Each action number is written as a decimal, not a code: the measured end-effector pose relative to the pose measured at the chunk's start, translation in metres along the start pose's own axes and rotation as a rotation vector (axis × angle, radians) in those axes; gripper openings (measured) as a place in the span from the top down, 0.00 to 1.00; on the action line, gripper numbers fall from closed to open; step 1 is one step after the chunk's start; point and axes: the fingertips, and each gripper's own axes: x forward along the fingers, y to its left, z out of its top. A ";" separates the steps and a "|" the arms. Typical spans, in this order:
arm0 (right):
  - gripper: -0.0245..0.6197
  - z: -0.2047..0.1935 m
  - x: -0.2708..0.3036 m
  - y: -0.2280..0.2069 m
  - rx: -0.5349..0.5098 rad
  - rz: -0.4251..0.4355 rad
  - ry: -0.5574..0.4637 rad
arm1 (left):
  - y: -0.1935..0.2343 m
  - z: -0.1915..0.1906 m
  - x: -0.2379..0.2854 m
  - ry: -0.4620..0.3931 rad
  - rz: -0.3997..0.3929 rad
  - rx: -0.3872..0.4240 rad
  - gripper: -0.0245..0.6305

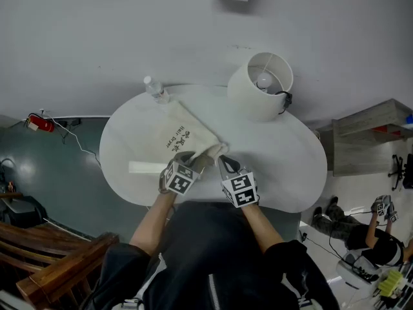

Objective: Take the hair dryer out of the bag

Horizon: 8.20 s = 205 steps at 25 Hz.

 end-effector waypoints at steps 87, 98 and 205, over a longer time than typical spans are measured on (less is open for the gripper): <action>0.82 -0.106 0.082 0.032 -0.280 0.169 0.464 | 0.011 0.020 -0.003 -0.055 -0.053 -0.099 0.88; 0.82 -0.120 0.058 0.023 -0.264 0.153 0.469 | 0.007 0.013 0.000 -0.030 -0.051 -0.088 0.88; 0.60 -0.093 0.085 0.013 -0.363 0.220 0.525 | 0.006 0.006 0.008 -0.031 -0.096 -0.155 0.88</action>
